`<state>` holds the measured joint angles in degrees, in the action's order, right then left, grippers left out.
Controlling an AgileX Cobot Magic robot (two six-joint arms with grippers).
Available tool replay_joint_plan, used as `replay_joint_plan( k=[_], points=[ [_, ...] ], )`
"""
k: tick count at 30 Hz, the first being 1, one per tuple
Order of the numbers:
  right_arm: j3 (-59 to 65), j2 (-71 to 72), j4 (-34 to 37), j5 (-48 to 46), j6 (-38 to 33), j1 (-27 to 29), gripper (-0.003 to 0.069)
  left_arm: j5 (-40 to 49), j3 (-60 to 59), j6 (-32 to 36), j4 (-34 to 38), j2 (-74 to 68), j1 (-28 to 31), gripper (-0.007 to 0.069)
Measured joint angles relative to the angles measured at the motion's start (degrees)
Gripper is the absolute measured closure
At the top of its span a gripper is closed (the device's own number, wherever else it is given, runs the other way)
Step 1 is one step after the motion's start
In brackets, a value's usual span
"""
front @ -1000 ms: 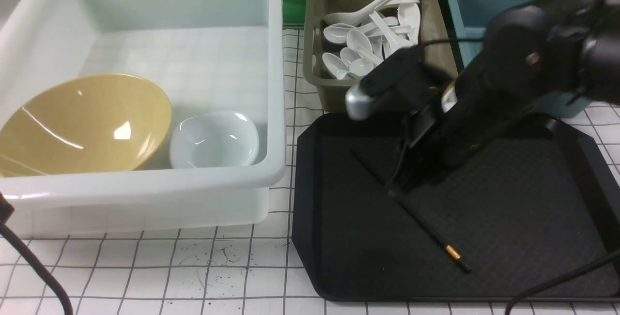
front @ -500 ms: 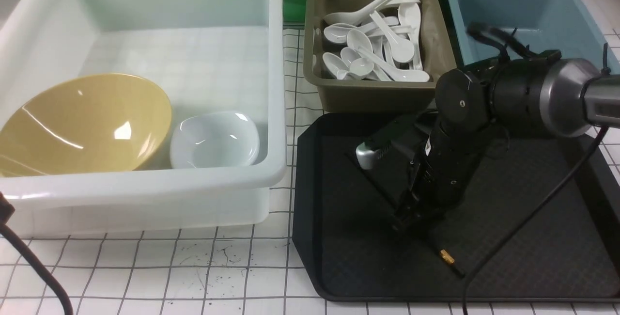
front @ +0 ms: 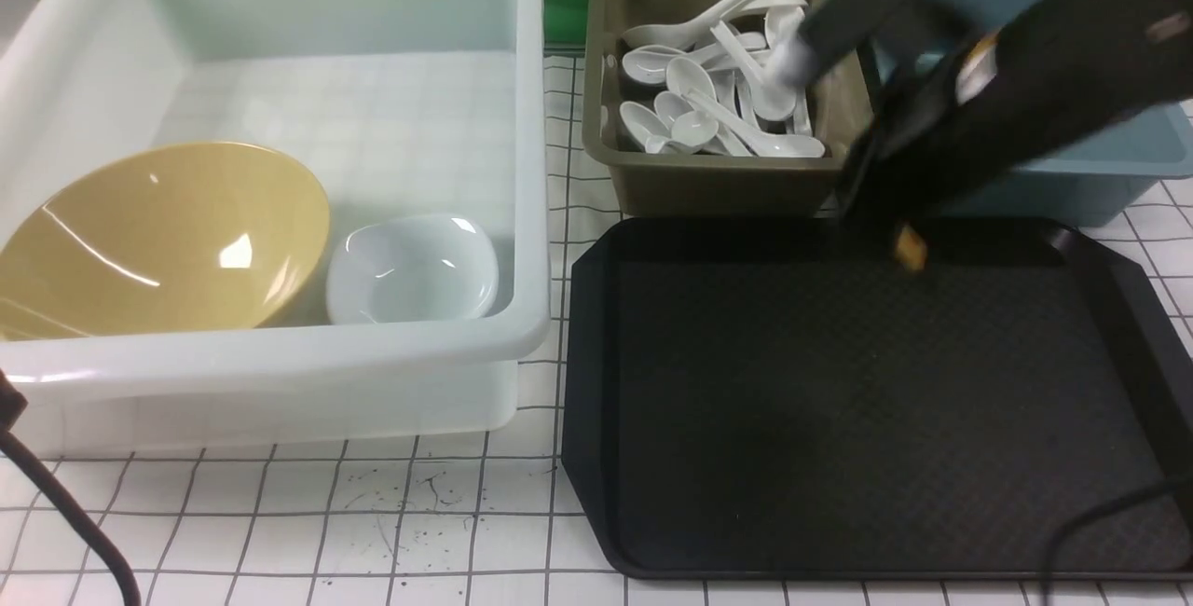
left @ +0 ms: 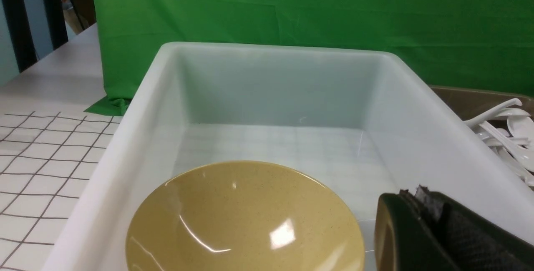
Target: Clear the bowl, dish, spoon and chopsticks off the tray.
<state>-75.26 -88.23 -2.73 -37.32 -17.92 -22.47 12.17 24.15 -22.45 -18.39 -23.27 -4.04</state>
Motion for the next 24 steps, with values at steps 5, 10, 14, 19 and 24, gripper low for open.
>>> replay_joint_plan(
  k=[5,10,14,19,24],
  points=[
    [-0.1,-2.7,-1.1,24.3,7.5,10.5,0.0580,0.0,0.0,0.0,0.0,0.0,0.0,0.0631],
    [-4.2,-15.8,-1.2,33.2,14.8,16.9,0.0518,0.0,0.0,0.0,0.0,0.0,0.0,0.0631],
    [-9.8,-22.1,-1.2,22.8,18.8,18.7,0.0414,0.5,0.0,0.0,0.0,0.0,0.0,0.0631],
    [-17.4,-21.7,-0.9,-1.3,16.3,18.9,0.0340,0.9,0.0,0.0,0.0,0.0,0.0,0.0631],
    [-9.9,-6.8,8.0,-4.8,6.4,18.9,0.0477,0.9,0.0,0.0,0.0,0.0,0.0,0.0631]
  ],
)
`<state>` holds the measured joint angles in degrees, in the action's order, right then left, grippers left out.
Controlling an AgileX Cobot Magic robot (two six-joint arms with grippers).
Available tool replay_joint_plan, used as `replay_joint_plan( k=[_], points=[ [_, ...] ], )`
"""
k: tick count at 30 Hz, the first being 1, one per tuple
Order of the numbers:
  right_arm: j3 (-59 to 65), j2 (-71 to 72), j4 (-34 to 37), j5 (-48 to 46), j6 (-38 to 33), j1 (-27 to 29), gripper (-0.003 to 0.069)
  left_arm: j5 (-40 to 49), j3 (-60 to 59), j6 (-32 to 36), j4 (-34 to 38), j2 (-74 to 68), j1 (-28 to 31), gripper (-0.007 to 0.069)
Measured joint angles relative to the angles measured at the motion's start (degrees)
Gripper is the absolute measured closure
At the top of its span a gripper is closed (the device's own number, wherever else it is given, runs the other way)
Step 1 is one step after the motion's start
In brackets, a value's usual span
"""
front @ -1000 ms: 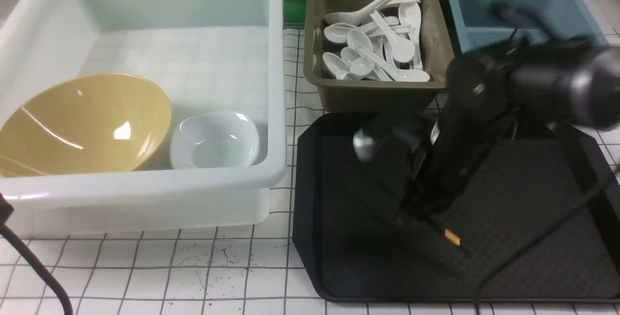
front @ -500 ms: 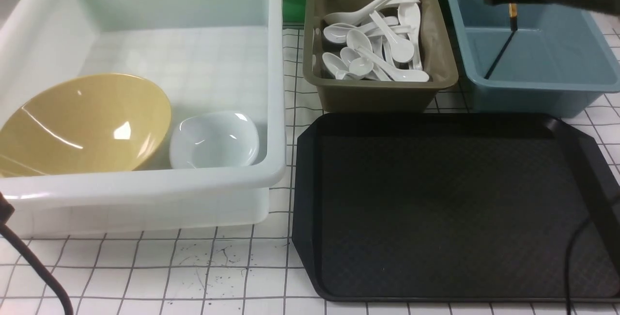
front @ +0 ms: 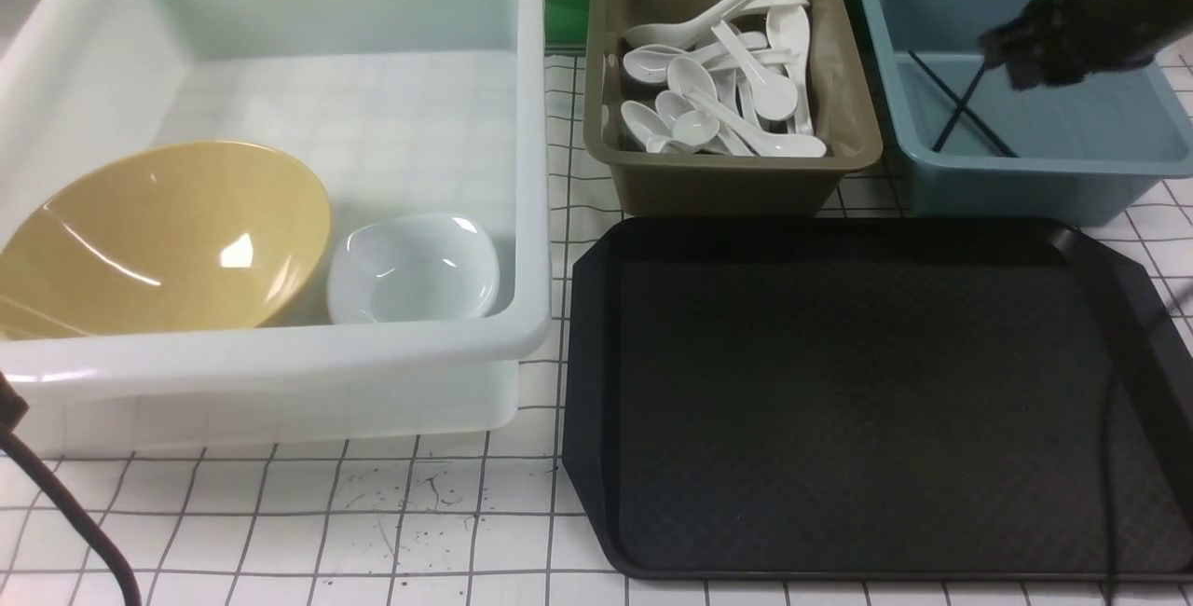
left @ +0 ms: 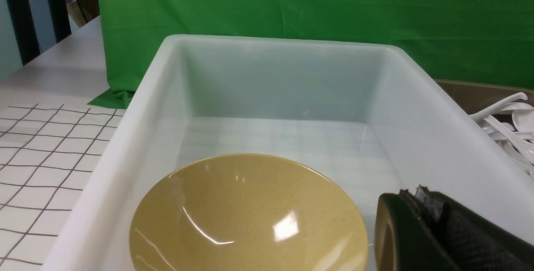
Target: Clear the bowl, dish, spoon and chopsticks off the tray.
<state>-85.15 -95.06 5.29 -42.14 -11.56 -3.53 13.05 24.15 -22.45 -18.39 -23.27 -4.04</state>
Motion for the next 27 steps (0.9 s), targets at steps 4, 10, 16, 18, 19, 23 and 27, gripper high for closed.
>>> replay_joint_plan(
  k=[4,10,16,18,19,23,27],
  points=[
    [16.4,20.3,12.7,10.0,-10.5,0.0,0.0606,0.0,0.0,0.0,0.0,0.0,0.0,0.0631],
    [45.5,47.4,16.8,33.8,-17.8,0.0,0.0623,0.0,0.0,0.0,0.0,0.0,0.0,0.0631],
    [69.2,70.8,17.6,45.5,-22.4,0.0,0.0623,0.0,0.0,0.0,0.0,0.0,0.0,0.0631],
    [71.9,74.7,17.7,45.5,-23.0,0.0,0.0623,0.0,0.0,0.0,0.0,0.0,0.0,0.0631],
    [74.4,78.3,17.7,45.4,-23.0,0.0,0.0623,0.0,0.0,0.0,0.0,0.0,0.0,0.0631],
    [81.5,93.9,17.7,45.0,-16.7,0.0,0.0622,0.2,-0.1,0.0,0.0,-0.1,0.0,0.0631],
    [83.5,94.2,17.8,48.8,-9.5,0.0,0.0622,0.5,-0.1,0.0,0.0,0.0,0.0,0.0631]
  ],
)
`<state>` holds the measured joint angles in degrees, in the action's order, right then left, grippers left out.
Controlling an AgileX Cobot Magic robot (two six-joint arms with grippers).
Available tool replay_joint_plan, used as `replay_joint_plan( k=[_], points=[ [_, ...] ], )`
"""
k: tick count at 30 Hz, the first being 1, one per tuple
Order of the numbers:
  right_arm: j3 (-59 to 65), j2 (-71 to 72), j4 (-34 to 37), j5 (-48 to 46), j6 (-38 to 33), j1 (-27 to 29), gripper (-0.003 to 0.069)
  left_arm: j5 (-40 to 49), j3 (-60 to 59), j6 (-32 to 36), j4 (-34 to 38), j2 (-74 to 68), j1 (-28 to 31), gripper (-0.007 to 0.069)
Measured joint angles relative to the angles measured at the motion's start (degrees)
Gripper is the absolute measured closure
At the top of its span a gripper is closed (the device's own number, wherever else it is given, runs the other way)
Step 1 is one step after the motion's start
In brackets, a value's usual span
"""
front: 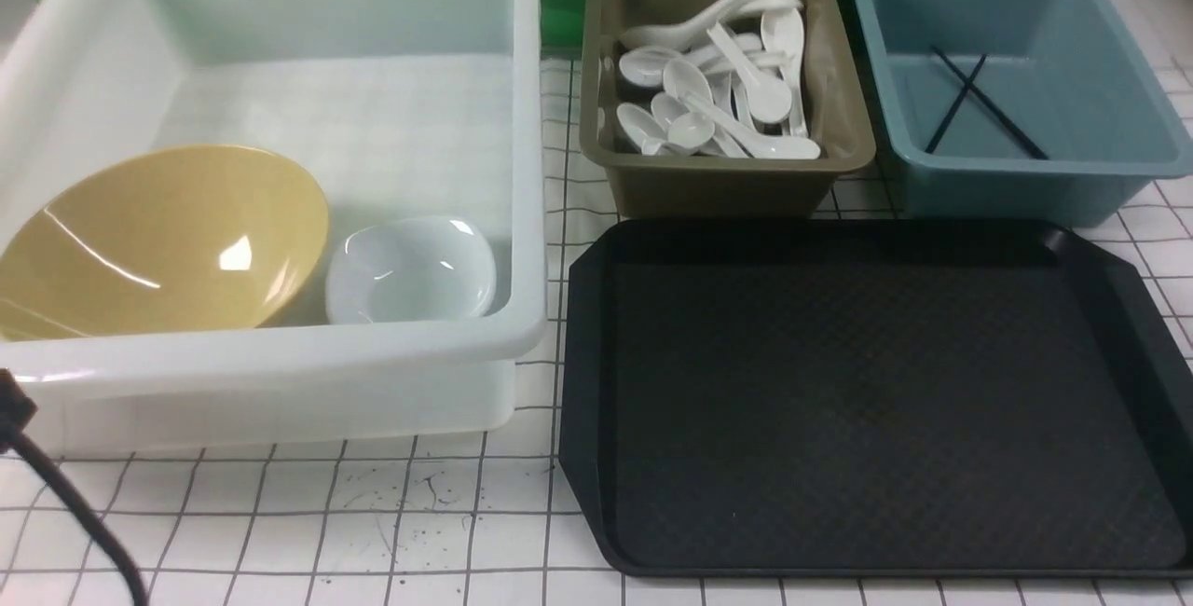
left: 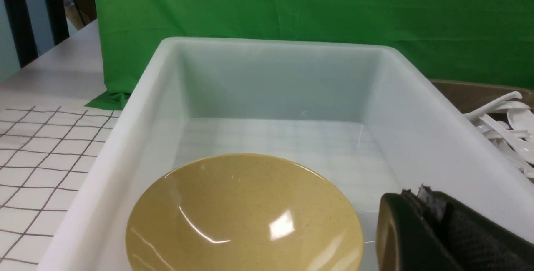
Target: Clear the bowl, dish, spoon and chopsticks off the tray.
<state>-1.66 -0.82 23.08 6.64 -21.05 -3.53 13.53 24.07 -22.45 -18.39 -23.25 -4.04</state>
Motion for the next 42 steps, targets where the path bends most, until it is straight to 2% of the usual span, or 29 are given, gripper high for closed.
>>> replay_joint_plan(
  k=[8,10,11,12,13,14,17,22,42],
  points=[
    [2.5,-0.5,-0.4,-1.6,-1.1,0.1,0.0622,1.4,-0.2,0.0,0.0,0.0,0.0,0.0631],
    [3.2,0.6,-5.3,-2.0,3.5,0.7,0.0622,1.8,-0.3,0.0,0.0,0.0,0.0,0.0631],
    [3.2,1.1,-12.1,-3.4,9.4,1.8,0.0622,2.0,-0.3,0.0,0.0,0.0,0.0,0.0631],
    [3.2,1.1,-12.1,-3.4,9.4,1.8,0.0622,2.1,-0.3,0.0,0.0,0.0,0.0,0.0631],
    [3.2,1.4,-18.5,-6.0,15.8,3.0,0.0622,2.1,-0.3,0.0,0.0,0.0,0.0,0.0631],
    [3.2,1.4,-21.5,-8.2,20.0,3.8,0.0622,2.1,-0.3,0.0,0.0,0.0,0.0,0.0631],
    [3.2,1.4,-25.6,-16.8,26.2,6.1,0.0622,2.3,-0.3,0.0,0.0,0.0,0.0,0.0631],
    [3.1,1.5,-26.0,-25.6,26.8,6.8,0.0622,2.6,-0.3,0.0,0.0,0.0,0.0,0.0631],
    [3.0,1.5,-26.0,-26.3,26.7,6.8,0.0622,1.7,-1.9,0.0,0.0,2.0,0.0,0.0631]
  ],
)
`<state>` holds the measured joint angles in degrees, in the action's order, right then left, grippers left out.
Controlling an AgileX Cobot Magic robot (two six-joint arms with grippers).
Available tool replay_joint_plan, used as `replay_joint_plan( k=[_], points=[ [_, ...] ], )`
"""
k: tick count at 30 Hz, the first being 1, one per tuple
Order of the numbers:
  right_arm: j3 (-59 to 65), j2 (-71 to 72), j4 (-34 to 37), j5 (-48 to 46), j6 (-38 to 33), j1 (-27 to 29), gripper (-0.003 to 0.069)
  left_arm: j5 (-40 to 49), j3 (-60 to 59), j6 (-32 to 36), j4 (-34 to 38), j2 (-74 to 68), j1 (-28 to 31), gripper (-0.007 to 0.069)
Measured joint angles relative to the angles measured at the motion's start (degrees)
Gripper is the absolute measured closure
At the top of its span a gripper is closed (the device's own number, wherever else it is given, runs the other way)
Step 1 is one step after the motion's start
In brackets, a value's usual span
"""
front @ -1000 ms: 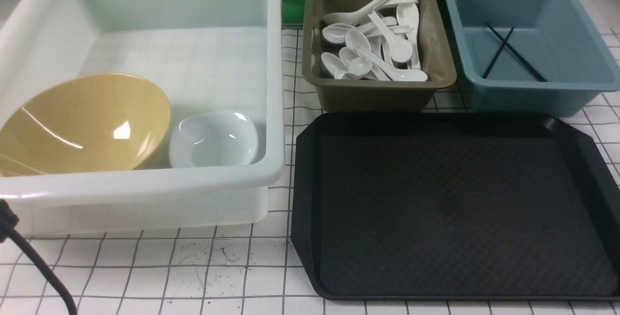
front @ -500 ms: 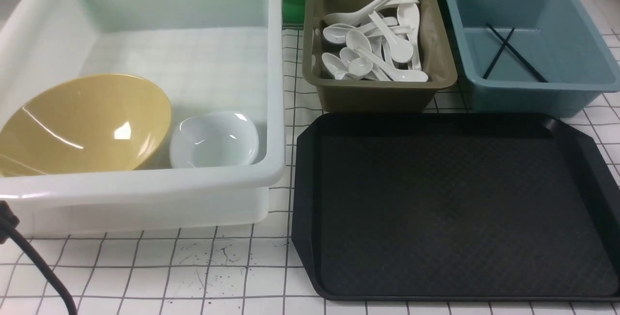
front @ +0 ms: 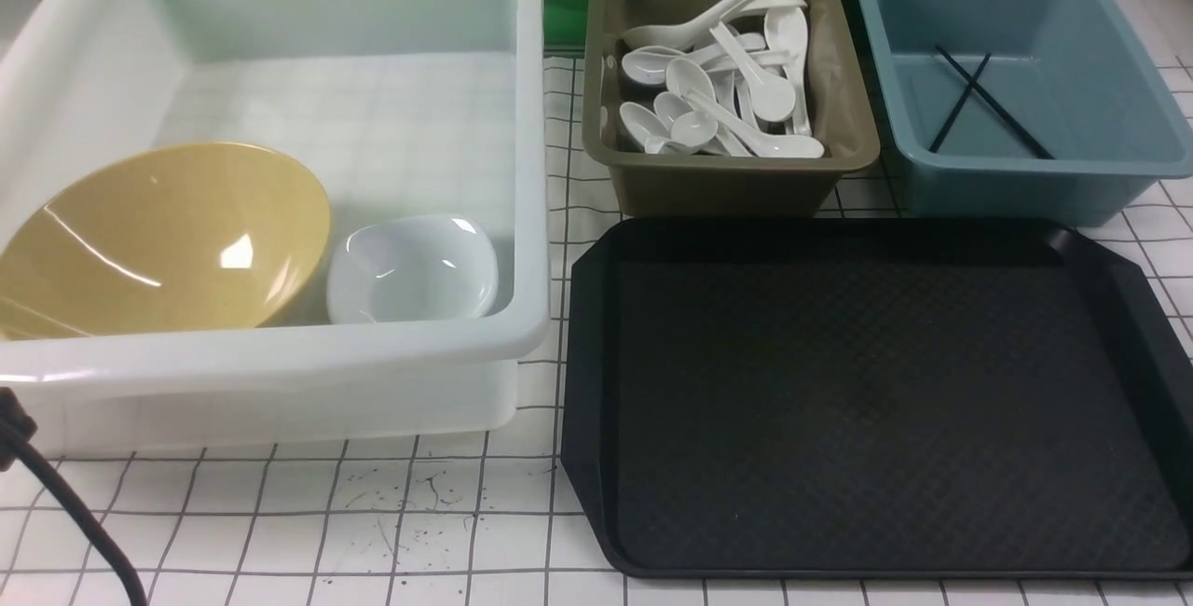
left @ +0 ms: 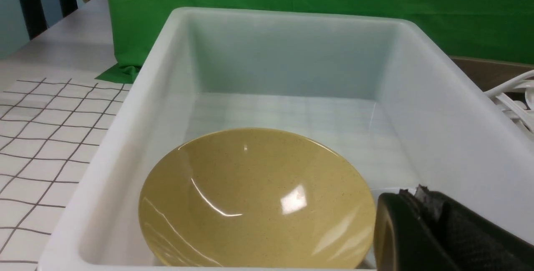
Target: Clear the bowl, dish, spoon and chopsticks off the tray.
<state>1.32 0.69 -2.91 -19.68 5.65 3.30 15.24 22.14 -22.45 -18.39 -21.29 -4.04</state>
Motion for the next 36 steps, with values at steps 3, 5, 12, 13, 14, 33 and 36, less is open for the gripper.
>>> replay_joint_plan(
  k=[3,5,12,13,14,33,36],
  points=[
    [0.0,0.0,0.0,0.0,0.0,0.0,0.0622,-1.6,-3.1,0.0,0.4,3.7,0.0,0.0631],
    [0.0,0.0,0.0,-0.1,0.0,0.0,0.0622,-2.8,-7.7,0.0,1.4,8.4,0.0,0.0631],
    [0.0,0.0,0.0,-0.1,0.0,0.0,0.0621,-3.3,-21.9,5.2,10.4,21.6,1.7,0.0631],
    [0.0,0.0,0.0,-0.1,0.0,0.0,0.0621,-3.3,-22.4,5.6,10.8,21.6,1.9,0.0631],
    [0.0,0.0,0.0,-0.1,0.0,0.0,0.0621,-2.8,-23.1,7.0,12.2,21.8,2.8,0.0631],
    [0.0,0.0,0.0,-0.1,0.0,0.0,0.0612,3.2,-23.6,21.8,22.2,22.0,4.6,0.0631],
    [0.0,0.0,0.0,-0.1,0.0,0.0,0.0610,3.2,-23.6,21.9,22.2,22.0,4.6,0.0631]
  ],
)
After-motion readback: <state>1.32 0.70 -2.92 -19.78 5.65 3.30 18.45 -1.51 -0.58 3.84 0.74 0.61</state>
